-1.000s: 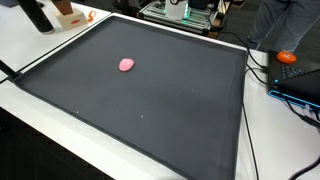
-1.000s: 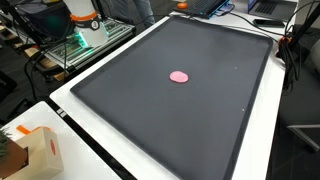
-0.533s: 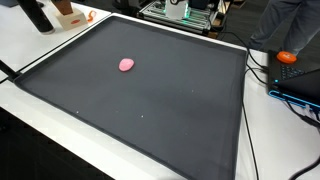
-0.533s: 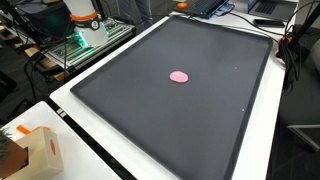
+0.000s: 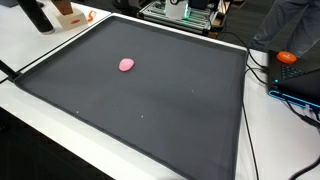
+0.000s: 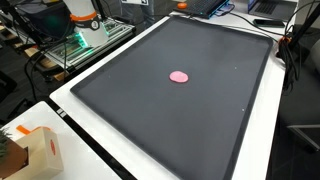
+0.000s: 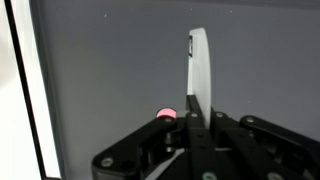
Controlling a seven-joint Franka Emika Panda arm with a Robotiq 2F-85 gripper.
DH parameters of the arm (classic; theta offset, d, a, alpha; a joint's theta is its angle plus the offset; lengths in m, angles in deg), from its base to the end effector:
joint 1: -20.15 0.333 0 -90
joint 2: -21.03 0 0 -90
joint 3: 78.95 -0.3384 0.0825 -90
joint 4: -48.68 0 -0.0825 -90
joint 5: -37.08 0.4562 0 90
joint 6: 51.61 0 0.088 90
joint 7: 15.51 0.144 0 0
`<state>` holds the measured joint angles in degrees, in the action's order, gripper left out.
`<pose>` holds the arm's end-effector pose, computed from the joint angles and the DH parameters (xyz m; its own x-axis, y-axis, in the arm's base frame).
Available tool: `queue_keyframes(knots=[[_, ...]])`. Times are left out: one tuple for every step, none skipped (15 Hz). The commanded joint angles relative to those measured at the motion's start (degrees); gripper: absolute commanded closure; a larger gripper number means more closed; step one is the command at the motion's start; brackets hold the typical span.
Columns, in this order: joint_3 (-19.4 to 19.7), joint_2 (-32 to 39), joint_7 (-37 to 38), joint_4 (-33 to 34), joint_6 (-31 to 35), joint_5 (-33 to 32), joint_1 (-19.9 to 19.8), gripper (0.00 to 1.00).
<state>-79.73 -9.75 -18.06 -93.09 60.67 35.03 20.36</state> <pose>0.4444 0.0040 0.4376 0.9971 0.0735 0.0203 0.0726 -0.9965 0.0413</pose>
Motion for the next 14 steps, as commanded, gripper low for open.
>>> queue_keyframes(knots=[[-1.69, 3.77, 0.98, -0.70, 6.14, -1.60, 0.76, 0.99], [-1.22, 4.99, -0.41, -0.46, 7.50, -0.23, 1.40, 0.99], [-1.07, 2.57, 0.24, -0.64, 4.84, -0.34, 0.90, 0.96], [-1.22, 3.65, 0.22, -0.60, 6.12, -0.32, 1.17, 0.96], [-1.26, 4.50, 0.19, -0.55, 6.81, -0.30, 1.29, 0.96], [-1.27, 5.02, 0.17, -0.50, 7.13, -0.30, 1.31, 0.96], [-1.27, 5.23, 0.15, -0.46, 7.20, -0.30, 1.31, 0.96], [-1.27, 5.25, 0.15, -0.41, 7.21, -0.30, 1.31, 0.96], [-1.27, 5.25, 0.15, -0.32, 7.20, -0.30, 1.31, 0.96], [-1.27, 5.25, 0.14, -0.25, 7.20, -0.30, 1.31, 0.96], [-1.27, 5.25, 0.14, -0.20, 7.20, -0.30, 1.31, 0.96], [-1.27, 5.25, 0.13, -0.18, 7.20, -0.30, 1.31, 0.96], [-1.27, 5.25, 0.13, -0.17, 7.20, -0.30, 1.31, 0.96], [-1.27, 5.25, 0.13, -0.17, 7.20, -0.30, 1.31, 0.96]])
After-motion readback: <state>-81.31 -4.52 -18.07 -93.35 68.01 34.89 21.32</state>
